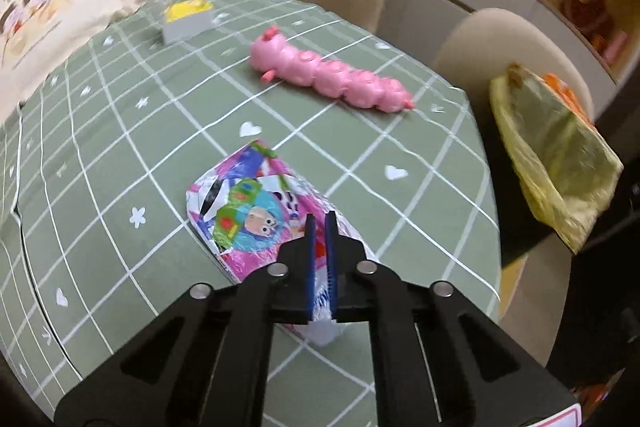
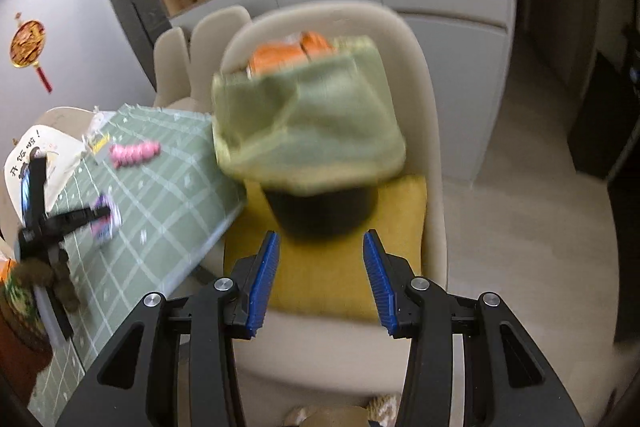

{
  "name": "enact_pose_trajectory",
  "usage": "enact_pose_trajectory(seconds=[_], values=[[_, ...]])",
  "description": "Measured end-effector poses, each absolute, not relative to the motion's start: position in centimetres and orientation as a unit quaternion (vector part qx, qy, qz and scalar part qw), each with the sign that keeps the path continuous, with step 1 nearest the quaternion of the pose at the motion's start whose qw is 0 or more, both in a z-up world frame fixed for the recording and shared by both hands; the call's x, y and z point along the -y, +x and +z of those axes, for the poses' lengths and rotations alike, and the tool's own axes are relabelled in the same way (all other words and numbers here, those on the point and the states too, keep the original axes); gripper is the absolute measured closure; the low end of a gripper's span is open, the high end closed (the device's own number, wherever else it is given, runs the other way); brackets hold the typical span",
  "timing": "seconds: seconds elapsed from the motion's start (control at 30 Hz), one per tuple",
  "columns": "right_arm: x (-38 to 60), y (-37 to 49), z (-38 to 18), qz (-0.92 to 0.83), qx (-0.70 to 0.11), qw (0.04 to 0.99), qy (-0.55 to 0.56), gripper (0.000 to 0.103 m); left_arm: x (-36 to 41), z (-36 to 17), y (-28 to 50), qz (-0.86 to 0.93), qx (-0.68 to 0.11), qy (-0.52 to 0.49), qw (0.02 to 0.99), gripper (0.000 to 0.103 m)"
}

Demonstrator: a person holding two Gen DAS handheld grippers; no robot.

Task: Collect trash
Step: 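Grasp the pink-and-white drink pouch with the left gripper, then lower the right gripper to the floor toward the red snack packet while the left holds the pouch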

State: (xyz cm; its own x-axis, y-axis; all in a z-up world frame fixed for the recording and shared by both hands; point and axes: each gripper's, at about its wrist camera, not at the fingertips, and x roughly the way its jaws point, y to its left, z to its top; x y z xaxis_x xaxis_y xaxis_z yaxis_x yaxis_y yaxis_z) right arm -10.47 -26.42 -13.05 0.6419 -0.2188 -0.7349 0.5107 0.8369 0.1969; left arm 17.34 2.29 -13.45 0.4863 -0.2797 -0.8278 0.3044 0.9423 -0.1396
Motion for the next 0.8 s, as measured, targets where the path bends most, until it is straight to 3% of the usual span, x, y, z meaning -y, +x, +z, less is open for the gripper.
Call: enact_pose_trajectory(seconds=[0.33, 0.4, 0.43, 0.47, 0.6, 0.73, 0.8], values=[[21.5, -16.9, -20.7, -0.171, -0.372, 0.885, 0.221, 0.061, -7.0, -10.9, 14.3, -0.224, -0.457, -0.022, 0.861, 0.100], [20.7, -17.7, -22.5, -0.168, -0.368, 0.889, 0.215, 0.062, -7.2, -12.1, 15.0, -0.222, -0.473, -0.025, 0.852, 0.079], [20.0, -18.5, -23.9, -0.173, -0.370, 0.888, 0.212, 0.062, -7.2, -12.5, 15.2, -0.217, -0.474, -0.026, 0.853, 0.060], [19.7, -18.9, -24.8, -0.175, -0.373, 0.886, 0.215, 0.062, -7.2, -13.1, 16.0, -0.201, -0.472, -0.035, 0.858, 0.056], [17.6, -20.9, -28.7, -0.184, -0.399, 0.863, 0.250, 0.061, -7.3, -14.5, 17.9, -0.152, -0.470, -0.052, 0.868, 0.054], [15.5, -22.6, -28.6, -0.217, -0.401, 0.855, 0.249, 0.061, -5.2, -14.6, 18.4, -0.113, -0.461, -0.027, 0.880, 0.051], [15.0, -23.0, -28.3, -0.232, -0.400, 0.849, 0.255, 0.062, -3.7, -14.8, 18.1, -0.104, -0.449, 0.024, 0.887, 0.063]])
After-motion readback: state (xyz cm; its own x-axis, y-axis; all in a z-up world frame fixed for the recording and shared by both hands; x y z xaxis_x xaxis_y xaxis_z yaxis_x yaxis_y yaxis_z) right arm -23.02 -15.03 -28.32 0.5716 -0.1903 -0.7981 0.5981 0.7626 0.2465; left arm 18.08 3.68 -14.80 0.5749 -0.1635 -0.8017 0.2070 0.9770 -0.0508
